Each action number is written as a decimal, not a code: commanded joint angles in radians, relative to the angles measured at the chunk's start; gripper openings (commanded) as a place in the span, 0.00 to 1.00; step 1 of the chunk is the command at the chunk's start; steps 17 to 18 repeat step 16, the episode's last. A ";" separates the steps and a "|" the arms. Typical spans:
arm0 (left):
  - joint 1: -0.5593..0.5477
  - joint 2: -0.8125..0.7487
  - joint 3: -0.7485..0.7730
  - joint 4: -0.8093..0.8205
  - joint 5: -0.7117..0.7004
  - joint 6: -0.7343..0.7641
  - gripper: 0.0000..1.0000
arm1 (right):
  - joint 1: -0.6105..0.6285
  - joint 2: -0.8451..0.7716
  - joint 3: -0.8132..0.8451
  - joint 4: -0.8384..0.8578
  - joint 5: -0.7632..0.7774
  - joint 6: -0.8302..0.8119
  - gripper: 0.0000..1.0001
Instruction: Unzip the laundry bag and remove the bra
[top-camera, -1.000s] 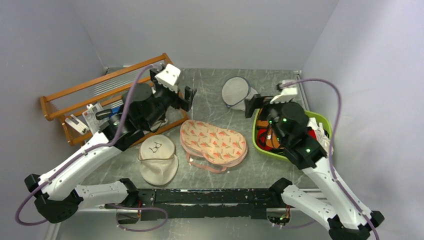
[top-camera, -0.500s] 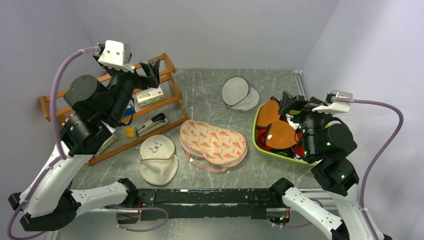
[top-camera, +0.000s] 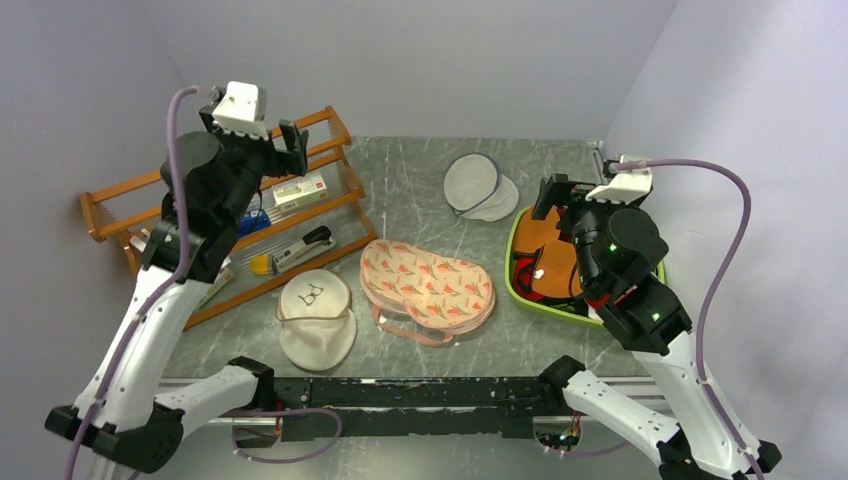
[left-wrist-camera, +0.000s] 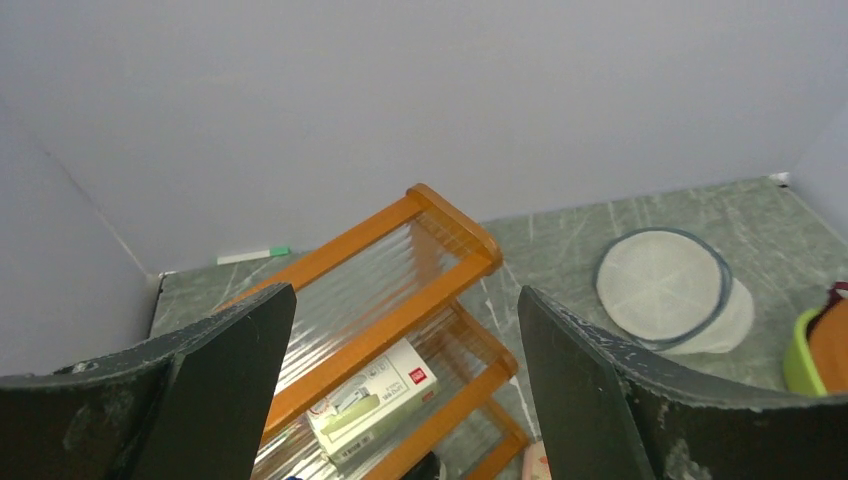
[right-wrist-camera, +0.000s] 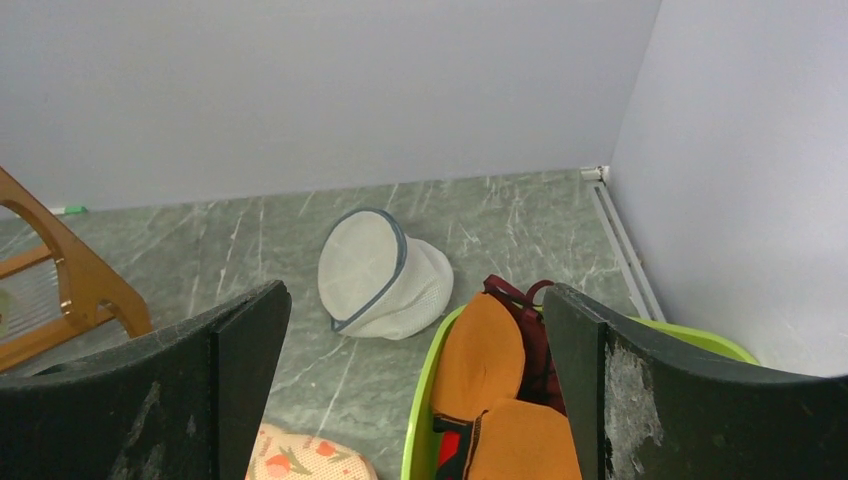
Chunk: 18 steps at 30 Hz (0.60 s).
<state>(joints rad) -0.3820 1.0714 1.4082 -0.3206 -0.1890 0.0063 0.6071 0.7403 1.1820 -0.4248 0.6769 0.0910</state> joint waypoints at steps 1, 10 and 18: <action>0.005 -0.101 -0.037 0.090 0.054 -0.029 0.94 | -0.002 -0.009 0.040 0.020 -0.013 -0.013 1.00; 0.005 -0.144 -0.050 0.072 0.112 -0.042 0.94 | -0.001 0.006 0.044 0.026 0.000 0.003 1.00; 0.005 -0.164 -0.053 0.079 0.171 -0.058 0.94 | -0.002 -0.046 0.010 0.052 -0.029 -0.020 1.00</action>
